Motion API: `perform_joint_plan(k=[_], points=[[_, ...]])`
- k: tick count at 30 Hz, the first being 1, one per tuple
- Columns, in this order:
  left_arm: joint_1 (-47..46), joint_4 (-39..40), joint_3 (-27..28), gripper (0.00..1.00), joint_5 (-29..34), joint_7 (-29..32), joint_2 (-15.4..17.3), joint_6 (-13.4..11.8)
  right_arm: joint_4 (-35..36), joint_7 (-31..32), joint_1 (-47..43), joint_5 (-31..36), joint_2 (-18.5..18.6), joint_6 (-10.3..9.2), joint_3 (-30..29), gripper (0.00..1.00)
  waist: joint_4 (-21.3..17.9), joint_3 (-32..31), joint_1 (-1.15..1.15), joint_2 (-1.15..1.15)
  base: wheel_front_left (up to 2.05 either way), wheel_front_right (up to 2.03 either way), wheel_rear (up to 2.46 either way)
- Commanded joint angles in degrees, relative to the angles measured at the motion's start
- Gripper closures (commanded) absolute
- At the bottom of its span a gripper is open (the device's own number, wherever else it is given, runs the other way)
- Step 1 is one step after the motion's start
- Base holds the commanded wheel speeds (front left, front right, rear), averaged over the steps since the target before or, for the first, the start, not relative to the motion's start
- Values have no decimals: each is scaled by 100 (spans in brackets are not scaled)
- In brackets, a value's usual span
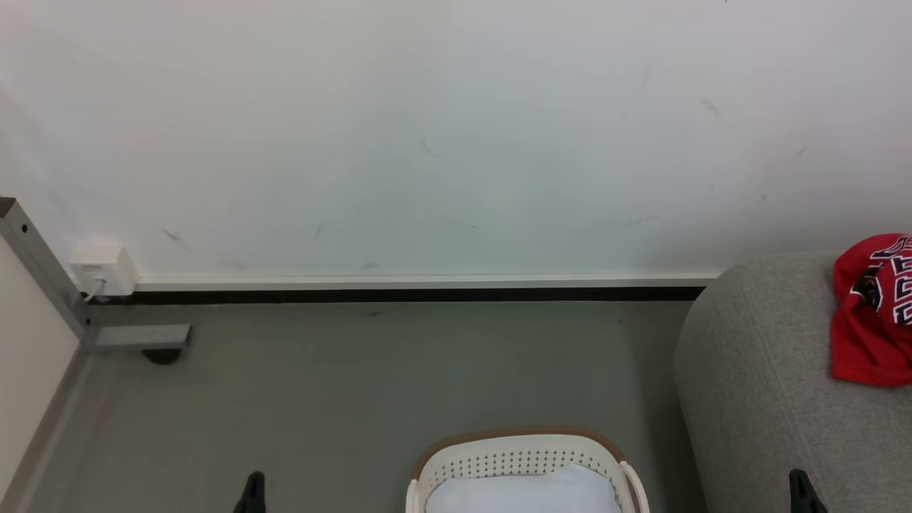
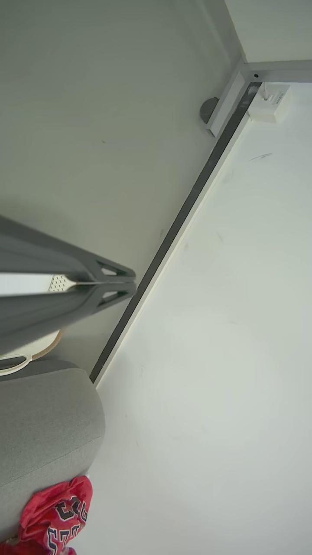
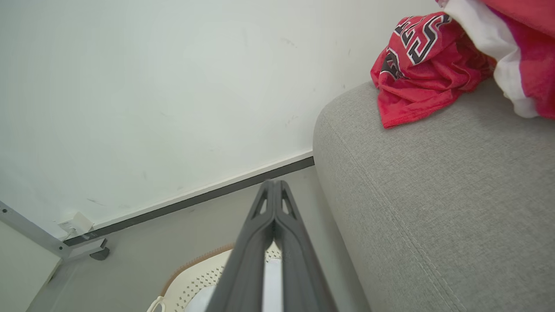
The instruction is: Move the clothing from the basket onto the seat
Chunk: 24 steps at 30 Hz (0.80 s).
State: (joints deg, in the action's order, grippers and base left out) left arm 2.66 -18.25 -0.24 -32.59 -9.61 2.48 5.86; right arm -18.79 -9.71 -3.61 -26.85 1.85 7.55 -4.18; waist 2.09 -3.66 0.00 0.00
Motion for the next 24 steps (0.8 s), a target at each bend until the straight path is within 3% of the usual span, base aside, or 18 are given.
perform_joint_plan(k=[1,24], points=[[-172,108,54,100,-276,59,22,26,106,61,177,-302,50,-2,-29,100,-4,6,0,0,0,0,0],[-416,203,246,100,-1995,527,32,71,221,533,452,-2193,76,-4,-94,100,-47,83,0,0,0,0,0]])
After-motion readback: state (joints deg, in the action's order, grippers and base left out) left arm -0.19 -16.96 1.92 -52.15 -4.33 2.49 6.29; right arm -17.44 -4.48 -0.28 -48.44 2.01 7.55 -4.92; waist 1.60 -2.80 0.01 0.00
